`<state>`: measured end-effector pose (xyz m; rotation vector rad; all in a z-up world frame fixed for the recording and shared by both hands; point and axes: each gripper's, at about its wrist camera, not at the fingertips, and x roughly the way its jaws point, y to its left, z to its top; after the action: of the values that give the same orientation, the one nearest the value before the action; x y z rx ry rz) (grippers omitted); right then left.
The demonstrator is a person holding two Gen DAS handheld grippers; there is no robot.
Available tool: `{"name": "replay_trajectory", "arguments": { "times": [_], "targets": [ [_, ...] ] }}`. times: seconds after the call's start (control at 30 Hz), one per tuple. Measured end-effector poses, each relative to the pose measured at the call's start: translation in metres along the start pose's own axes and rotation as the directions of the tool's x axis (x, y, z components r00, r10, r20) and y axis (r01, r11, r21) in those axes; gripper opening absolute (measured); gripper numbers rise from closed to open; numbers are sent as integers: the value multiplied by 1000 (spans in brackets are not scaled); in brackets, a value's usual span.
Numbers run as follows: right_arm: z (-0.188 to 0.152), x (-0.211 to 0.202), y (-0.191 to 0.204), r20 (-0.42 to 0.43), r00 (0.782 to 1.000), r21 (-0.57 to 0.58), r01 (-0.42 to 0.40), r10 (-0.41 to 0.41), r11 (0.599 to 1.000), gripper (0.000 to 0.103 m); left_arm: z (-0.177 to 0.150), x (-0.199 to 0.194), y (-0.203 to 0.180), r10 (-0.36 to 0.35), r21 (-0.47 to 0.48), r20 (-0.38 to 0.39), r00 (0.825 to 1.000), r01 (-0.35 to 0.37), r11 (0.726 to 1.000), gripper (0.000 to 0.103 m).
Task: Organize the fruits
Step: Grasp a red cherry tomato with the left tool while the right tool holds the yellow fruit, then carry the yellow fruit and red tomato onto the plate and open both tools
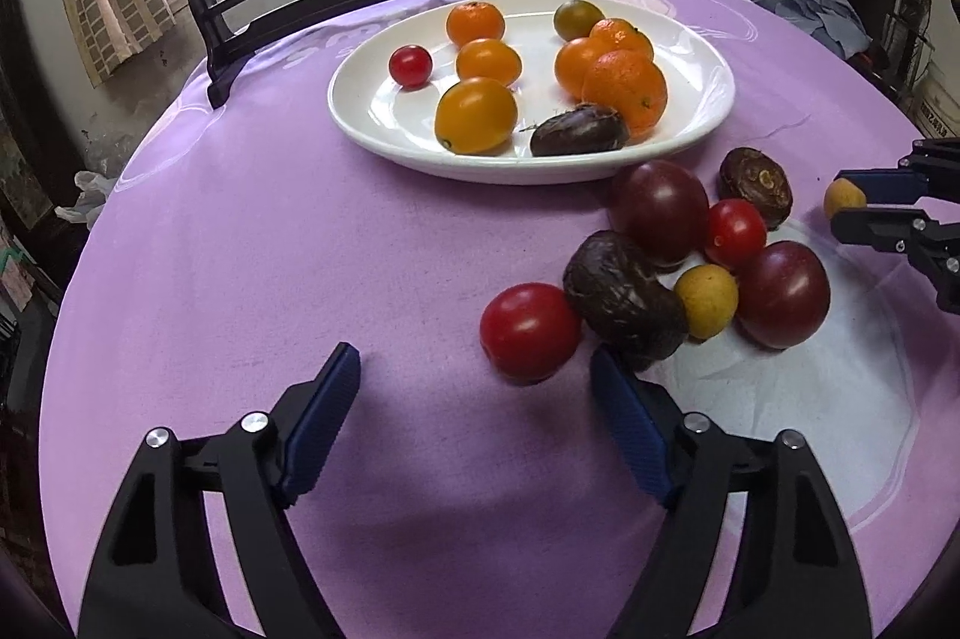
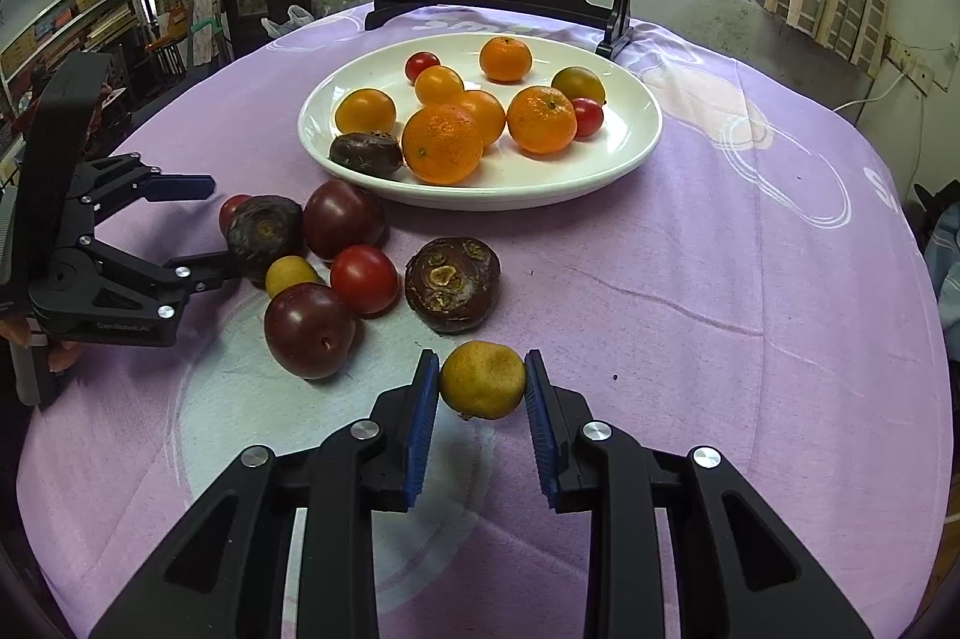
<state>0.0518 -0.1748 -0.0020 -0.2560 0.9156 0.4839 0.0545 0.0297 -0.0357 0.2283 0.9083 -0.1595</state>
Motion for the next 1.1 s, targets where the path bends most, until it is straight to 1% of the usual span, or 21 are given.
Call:
{"name": "replay_trajectory", "arguments": {
  "times": [0.03,0.07,0.13,0.17,0.2,0.23,0.27,0.33,0.4,0.47,0.53,0.6,0.7,0.9,0.97,1.03,1.1],
  "targets": [
    [0,0,1,-1,1000,-1,-2,2,1000,29,1,0,-2,-10,4,8,1000,10,1000,67],
    [0,1,2,-1,1000,-4,-2,2,1000,29,3,1,-5,-19,10,17,1000,18,1000,64],
    [0,1,3,-2,1000,-9,-4,4,1000,29,5,1,-10,-38,20,27,999,38,999,49],
    [0,1,4,-2,1000,-10,-5,5,1000,29,6,1,-11,-55,24,28,998,54,998,45],
    [0,1,5,-2,1000,-12,-6,6,1000,29,7,1,-12,-70,22,27,997,70,997,38],
    [0,1,5,-1,1000,-14,-7,7,1000,29,7,1,-13,-67,19,30,997,66,998,34],
    [0,0,6,0,1000,-14,-8,8,1000,29,7,1,-14,-59,17,30,998,59,998,33],
    [1,0,5,2,1000,-14,-7,7,1000,29,8,1,-11,-68,-1,20,997,68,998,32],
    [1,-1,5,6,1000,-11,-7,7,1000,29,9,0,-6,-89,-41,3,996,89,995,31],
    [2,-4,4,19,1000,-6,-7,7,1000,29,10,-5,-2,-105,-66,6,994,105,992,31],
    [2,-7,4,33,999,-2,-7,7,1000,29,11,-12,1,-108,-82,29,994,110,991,31],
    [3,-11,4,54,999,3,-9,8,1000,29,12,-21,5,-132,-108,59,989,138,984,31],
    [4,-15,4,80,997,6,-16,15,1000,29,15,-32,8,-149,-125,109,983,163,979,31],
    [5,-17,6,97,995,9,-25,24,1000,29,18,-41,14,-190,-164,146,971,213,963,31],
    [6,-19,5,112,993,14,-26,24,1000,29,21,-40,18,-184,-195,148,972,211,958,31],
    [10,-19,4,130,991,25,-22,18,999,29,28,-37,21,-162,-233,132,978,190,954,31],
    [17,-18,2,135,991,39,-20,15,999,29,35,-38,25,-158,-264,137,978,189,946,31]
  ]
}}
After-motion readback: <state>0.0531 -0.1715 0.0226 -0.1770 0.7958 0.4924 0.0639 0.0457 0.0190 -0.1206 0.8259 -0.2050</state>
